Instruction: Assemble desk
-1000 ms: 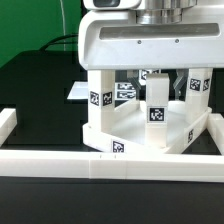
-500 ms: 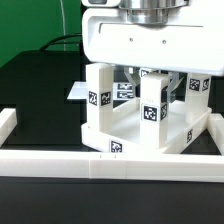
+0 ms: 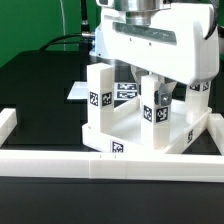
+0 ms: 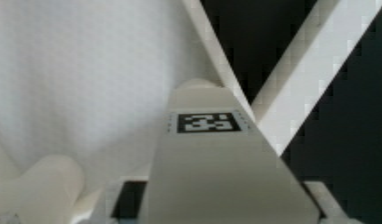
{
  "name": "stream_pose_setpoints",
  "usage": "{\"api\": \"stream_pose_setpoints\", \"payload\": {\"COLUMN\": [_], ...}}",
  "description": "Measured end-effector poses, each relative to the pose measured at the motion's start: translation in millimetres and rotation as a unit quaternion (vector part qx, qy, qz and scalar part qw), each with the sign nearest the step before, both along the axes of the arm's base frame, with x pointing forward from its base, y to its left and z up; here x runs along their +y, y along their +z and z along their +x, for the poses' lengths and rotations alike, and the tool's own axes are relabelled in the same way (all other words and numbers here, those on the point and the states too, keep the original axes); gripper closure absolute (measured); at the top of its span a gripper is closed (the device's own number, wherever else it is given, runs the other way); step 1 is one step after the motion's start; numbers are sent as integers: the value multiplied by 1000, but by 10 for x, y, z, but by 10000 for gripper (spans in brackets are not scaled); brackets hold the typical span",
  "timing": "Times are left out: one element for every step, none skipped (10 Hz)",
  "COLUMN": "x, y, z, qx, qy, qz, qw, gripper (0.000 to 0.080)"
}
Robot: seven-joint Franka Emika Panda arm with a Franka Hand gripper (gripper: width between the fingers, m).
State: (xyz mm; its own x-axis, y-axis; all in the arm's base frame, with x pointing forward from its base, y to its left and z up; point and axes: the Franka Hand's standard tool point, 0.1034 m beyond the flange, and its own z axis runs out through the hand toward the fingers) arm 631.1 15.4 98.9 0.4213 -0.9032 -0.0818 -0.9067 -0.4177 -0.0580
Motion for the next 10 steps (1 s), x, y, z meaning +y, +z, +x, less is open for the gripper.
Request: {"api": "stream_pose_setpoints", "payload": {"x": [14,17,21,21,26,52,60,75,107,113], "y": [2,2,1,0,0,0,0,10,9,9], "z": [2,2,2,2,1,0,-2,3,2,6], "qx": [5,7,10,9,8,8,7,1,-3,-8], "qy": [-52,-71,-100,-96,-83,-81,-51,19,75,117], "qz": [1,2,3,3,2,3,1,-5,-8,-9], "qw": [999,997,995,995,997,997,999,1000,997,993], "gripper": [511,511,489,489,313,189,189,158,158,151]}}
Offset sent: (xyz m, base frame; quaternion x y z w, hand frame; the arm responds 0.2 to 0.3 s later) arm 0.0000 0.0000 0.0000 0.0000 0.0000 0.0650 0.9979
